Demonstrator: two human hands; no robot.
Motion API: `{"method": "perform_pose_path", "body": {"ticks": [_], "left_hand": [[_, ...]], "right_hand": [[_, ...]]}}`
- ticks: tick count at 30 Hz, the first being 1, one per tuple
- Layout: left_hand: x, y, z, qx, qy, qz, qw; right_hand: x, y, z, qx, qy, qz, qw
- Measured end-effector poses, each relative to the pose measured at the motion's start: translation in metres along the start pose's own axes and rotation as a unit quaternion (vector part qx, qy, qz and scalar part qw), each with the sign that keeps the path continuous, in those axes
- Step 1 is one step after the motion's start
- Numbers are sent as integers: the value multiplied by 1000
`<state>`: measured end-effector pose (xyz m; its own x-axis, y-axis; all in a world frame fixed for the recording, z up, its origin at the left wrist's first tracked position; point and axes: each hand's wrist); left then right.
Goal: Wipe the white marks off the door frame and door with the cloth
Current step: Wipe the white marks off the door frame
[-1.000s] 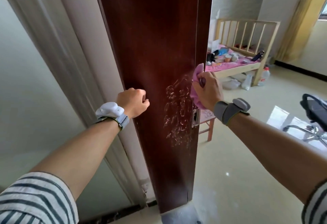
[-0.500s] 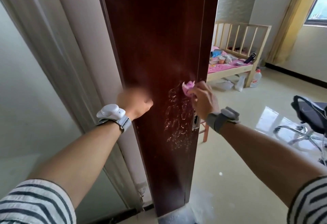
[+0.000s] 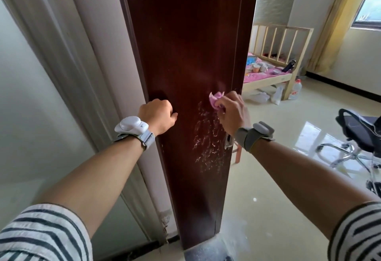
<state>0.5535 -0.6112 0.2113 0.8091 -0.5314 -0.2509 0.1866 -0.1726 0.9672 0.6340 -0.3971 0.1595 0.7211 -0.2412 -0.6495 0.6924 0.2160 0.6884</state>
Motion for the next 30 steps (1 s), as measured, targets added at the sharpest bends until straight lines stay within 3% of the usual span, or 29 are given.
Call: {"method": "perform_pose_path", "body": {"ticks": [7, 9, 13, 23, 25, 29, 30], "left_hand": [[-1, -5, 3, -27, 12, -13, 999], [-3, -5, -1, -40, 11, -8, 999], [-4, -4, -3, -37, 18, 8, 999], [4, -7, 11, -55, 41, 2, 998], [1, -6, 11, -50, 42, 9, 998], [3, -5, 12, -44, 41, 15, 998], [3, -5, 12, -44, 39, 13, 998]], "right_hand": [[-16, -14, 30, -34, 8, -84, 996], [-3, -24, 33, -20, 37, -49, 998], [24, -32, 15, 15, 42, 93, 995], [5, -27, 21, -46, -63, -38, 996], [16, -40, 31, -36, -71, -10, 997], [42, -57, 36, -15, -74, 143, 987], [46, -57, 34, -12, -69, 144, 987]]}}
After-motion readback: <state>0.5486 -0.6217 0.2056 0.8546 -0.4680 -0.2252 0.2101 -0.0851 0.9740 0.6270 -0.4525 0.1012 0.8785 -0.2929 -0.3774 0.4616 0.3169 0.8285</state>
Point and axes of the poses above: each hand's wrist, its own x-axis away from the middle knuckle, its own y-axis out of the back of the hand, z = x × y, and after that the axes turned 4 degrees about z, right-handed
